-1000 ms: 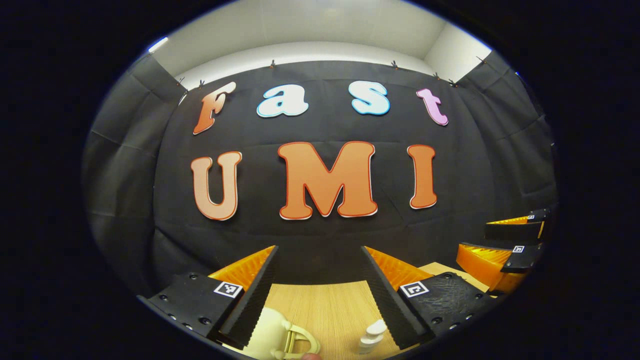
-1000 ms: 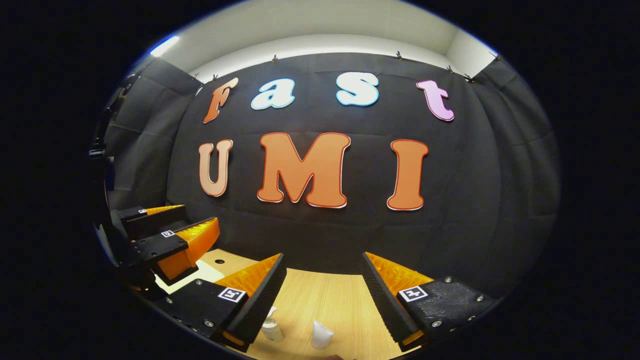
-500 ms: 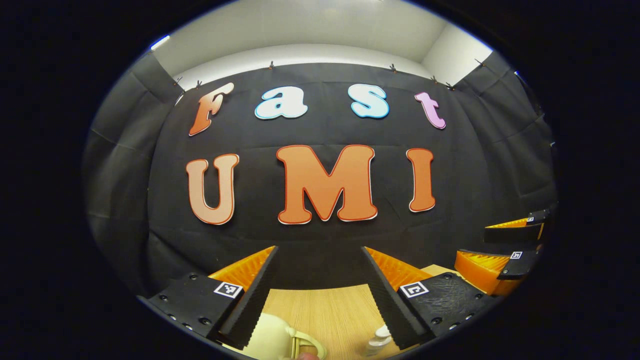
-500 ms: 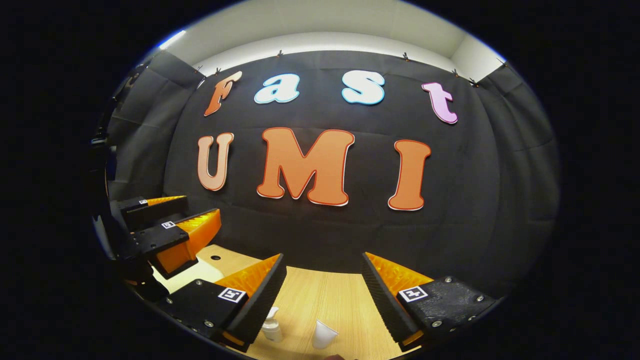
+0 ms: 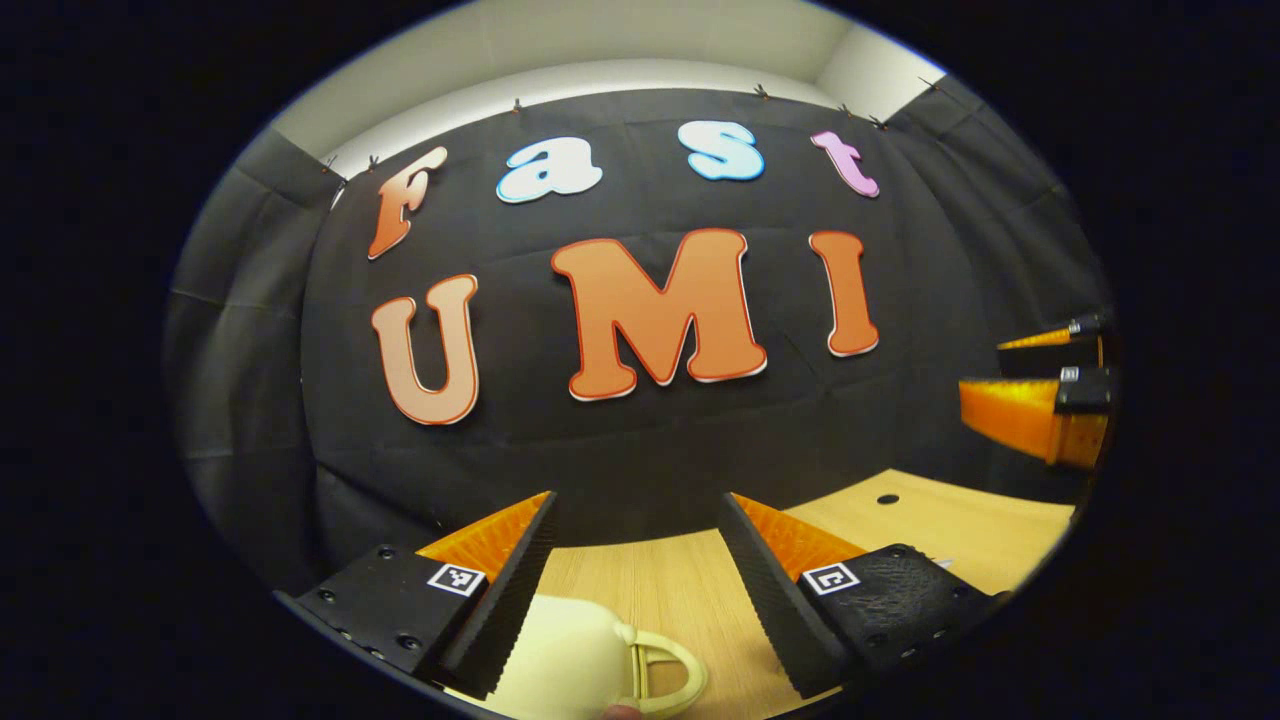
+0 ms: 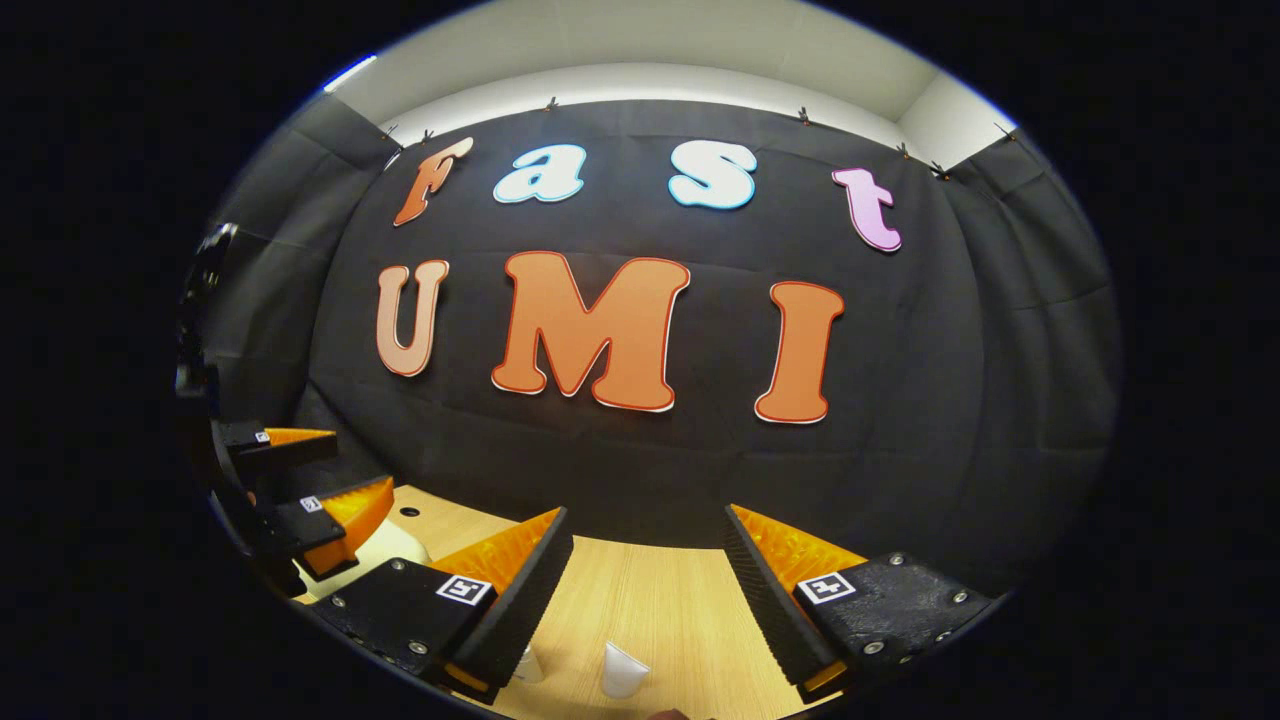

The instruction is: First open the suitcase, pack the skin care products into it, and then close the suitcase.

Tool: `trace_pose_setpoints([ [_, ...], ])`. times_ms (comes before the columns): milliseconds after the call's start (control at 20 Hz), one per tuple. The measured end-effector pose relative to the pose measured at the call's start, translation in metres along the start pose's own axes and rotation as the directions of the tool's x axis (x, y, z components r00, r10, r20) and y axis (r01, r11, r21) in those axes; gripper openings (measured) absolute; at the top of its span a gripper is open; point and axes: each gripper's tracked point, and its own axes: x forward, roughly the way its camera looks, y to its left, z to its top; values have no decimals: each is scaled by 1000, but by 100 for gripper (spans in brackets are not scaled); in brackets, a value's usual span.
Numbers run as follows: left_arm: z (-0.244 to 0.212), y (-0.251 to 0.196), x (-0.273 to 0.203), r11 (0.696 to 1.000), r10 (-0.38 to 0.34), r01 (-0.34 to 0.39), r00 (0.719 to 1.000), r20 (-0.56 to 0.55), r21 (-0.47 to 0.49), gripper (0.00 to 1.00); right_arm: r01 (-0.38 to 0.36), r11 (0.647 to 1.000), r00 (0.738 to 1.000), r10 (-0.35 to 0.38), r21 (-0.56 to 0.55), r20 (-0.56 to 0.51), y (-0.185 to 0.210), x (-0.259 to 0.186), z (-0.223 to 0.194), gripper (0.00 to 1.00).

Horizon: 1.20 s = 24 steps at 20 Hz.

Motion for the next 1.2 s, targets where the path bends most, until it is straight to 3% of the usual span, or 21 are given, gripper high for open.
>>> trace_pose_setpoints([
  [300,-75,-8,-5,984,-50,73,988,-145,161,99,52,999,999,-52,-14,-6,-20,5,-3,95],
  [550,-133,-26,-8,946,-111,180,961,-253,270,99,85,996,996,-86,-24,-19,-32,8,-9,95],
  [900,-194,-34,-6,869,-137,290,920,-368,401,98,111,993,993,-112,-31,-35,-40,10,-15,95],
  [1200,-218,-41,-8,775,-142,362,899,-414,518,98,114,993,992,-116,-29,-49,-38,10,-22,95],
])
